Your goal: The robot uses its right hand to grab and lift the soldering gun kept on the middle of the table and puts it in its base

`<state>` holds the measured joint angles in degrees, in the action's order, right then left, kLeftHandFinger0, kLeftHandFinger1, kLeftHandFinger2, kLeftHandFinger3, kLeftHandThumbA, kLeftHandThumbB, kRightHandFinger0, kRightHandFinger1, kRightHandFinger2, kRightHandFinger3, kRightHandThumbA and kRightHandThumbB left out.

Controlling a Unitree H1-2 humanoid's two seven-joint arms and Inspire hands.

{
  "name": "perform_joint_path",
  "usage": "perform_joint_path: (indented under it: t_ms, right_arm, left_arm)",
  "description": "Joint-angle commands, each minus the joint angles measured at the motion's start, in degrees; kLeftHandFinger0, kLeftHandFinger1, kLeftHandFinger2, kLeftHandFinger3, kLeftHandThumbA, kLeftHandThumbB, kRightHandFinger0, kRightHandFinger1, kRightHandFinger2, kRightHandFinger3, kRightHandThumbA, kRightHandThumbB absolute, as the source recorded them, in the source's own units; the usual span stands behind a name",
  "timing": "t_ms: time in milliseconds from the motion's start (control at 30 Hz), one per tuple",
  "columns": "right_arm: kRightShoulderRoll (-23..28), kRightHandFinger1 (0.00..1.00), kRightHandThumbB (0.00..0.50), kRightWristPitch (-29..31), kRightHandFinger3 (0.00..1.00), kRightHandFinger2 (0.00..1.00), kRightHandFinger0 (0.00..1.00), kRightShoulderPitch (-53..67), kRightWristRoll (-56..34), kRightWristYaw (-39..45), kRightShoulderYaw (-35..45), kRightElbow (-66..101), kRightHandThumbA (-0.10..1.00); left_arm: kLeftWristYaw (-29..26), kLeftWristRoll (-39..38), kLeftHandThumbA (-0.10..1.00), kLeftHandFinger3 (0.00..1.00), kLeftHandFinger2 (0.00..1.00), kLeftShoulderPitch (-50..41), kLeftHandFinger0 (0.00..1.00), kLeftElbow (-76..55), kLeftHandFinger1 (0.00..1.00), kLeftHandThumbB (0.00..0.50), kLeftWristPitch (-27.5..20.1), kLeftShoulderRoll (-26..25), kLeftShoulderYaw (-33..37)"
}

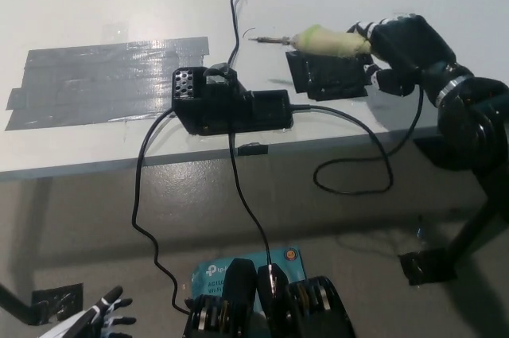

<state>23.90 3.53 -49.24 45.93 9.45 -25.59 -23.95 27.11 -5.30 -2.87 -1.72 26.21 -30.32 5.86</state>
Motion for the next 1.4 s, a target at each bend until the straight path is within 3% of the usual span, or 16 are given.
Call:
perform_joint_path:
  t_ms: [0,100,167,200,233,400,467,500,633,733,800,1033,1100,1200,1300,1367]
  right_arm:
    - [0.67,0.12,0.003,3.52,0.08,0.52,0.00,-4.10,0.84,-0.42,-0.40,2.05,-0.10]
    - [0.52,0.11,0.000,4.53,0.08,0.53,0.00,-4.51,0.93,-0.68,-0.74,2.17,-0.10]
    - [0.32,0.12,0.119,4.27,0.12,0.53,0.00,-4.86,1.05,0.57,-1.09,2.50,-0.10]
    - [0.31,0.12,0.122,4.26,0.12,0.53,0.00,-4.89,1.08,0.70,-1.11,2.53,-0.10]
    - [0.33,0.10,0.197,4.48,0.29,0.47,0.00,-5.09,1.14,1.29,-1.40,2.47,-0.10]
    - [0.58,0.05,0.196,4.94,0.34,0.36,0.00,-4.67,1.62,2.00,-1.72,2.89,-0.10]
    - [0.55,0.02,0.243,5.77,0.38,0.31,0.00,-4.61,1.89,1.05,-1.78,2.37,-0.10]
    - [0.37,0.02,0.167,5.47,0.37,0.30,0.00,-4.66,2.19,1.01,-1.79,2.11,-0.10]
    - [0.07,0.01,0.121,5.23,0.24,0.33,0.00,-5.15,2.99,0.86,-1.83,1.42,-0.10]
    - [0.09,0.03,0.042,5.29,0.10,0.41,0.00,-5.32,4.04,0.72,-2.06,1.07,-0.10]
    - [0.19,0.05,0.001,5.36,0.11,0.46,0.00,-5.42,4.43,0.63,-2.16,0.94,-0.10]
    - [-0.17,0.10,0.008,5.78,0.00,0.53,0.00,-6.08,5.78,-0.54,-2.50,-0.52,-0.10]
    - [-0.25,0.11,0.022,6.08,0.14,0.52,0.00,-6.83,7.21,-0.94,-3.49,-1.48,-0.10]
    - [-0.30,0.11,0.018,6.60,0.11,0.51,0.00,-7.25,7.29,-1.34,-4.07,-2.19,-0.10]
    - [-0.42,0.05,0.020,8.27,0.30,0.43,0.00,-8.12,7.97,-1.76,-5.34,-3.39,-0.10]
    - [-0.47,0.03,0.017,9.56,0.24,0.40,0.00,-8.40,8.24,-2.97,-5.73,-3.81,-0.10]
  left_arm:
    - [-0.41,-1.53,1.00,1.00,0.90,-1.00,1.00,-1.40,0.85,0.471,0.72,-1.62,-0.36]
    - [-0.18,-1.79,1.00,1.00,0.92,-0.92,1.00,-1.18,0.86,0.478,0.72,-1.70,-0.29]
    - [-0.51,-1.99,1.00,1.00,0.95,-1.15,1.00,-1.67,0.90,0.483,0.72,-1.87,-0.06]
    - [-0.55,-2.01,1.00,1.00,0.95,-1.18,1.00,-1.73,0.91,0.482,0.72,-1.90,-0.03]
    - [-0.32,-2.09,1.00,1.00,0.94,-1.22,1.00,-1.78,0.90,0.469,0.72,-1.84,-0.14]
    - [-0.45,-1.71,1.00,1.00,0.92,-1.18,1.00,-1.80,0.87,0.478,0.72,-1.77,0.27]
    - [-0.63,-1.71,1.00,1.00,0.93,-1.30,1.00,-2.12,0.86,0.465,0.72,-1.80,0.34]
    - [-0.61,-1.79,1.00,1.00,0.93,-1.33,1.00,-2.14,0.86,0.468,0.72,-1.82,0.32]
    - [-0.62,-1.42,1.00,1.00,0.92,-1.30,1.00,-2.13,0.85,0.494,0.72,-1.88,0.48]
    - [-0.51,-1.55,1.00,1.00,0.90,-1.58,1.00,-2.11,0.83,0.489,0.72,-1.70,0.57]
    - [-0.49,-1.69,1.00,1.00,0.91,-1.50,1.00,-1.94,0.84,0.499,0.72,-1.64,0.57]
    - [-1.00,-1.53,1.00,1.00,0.91,-1.52,1.00,-2.24,0.85,0.499,0.72,-1.57,1.10]
    - [-1.12,-1.52,1.00,1.00,0.92,-1.48,1.00,-2.33,0.87,0.500,0.72,-1.56,1.26]
    - [-0.98,-1.49,1.00,1.00,0.90,-1.35,1.00,-2.11,0.85,0.500,0.72,-1.48,1.25]
    - [-0.81,-0.78,1.00,1.00,0.89,-1.27,1.00,-2.87,0.86,0.500,0.72,-1.58,1.70]
    - [-1.11,-0.93,1.00,1.00,0.90,-1.21,1.00,-2.92,0.86,0.500,0.72,-1.43,1.80]
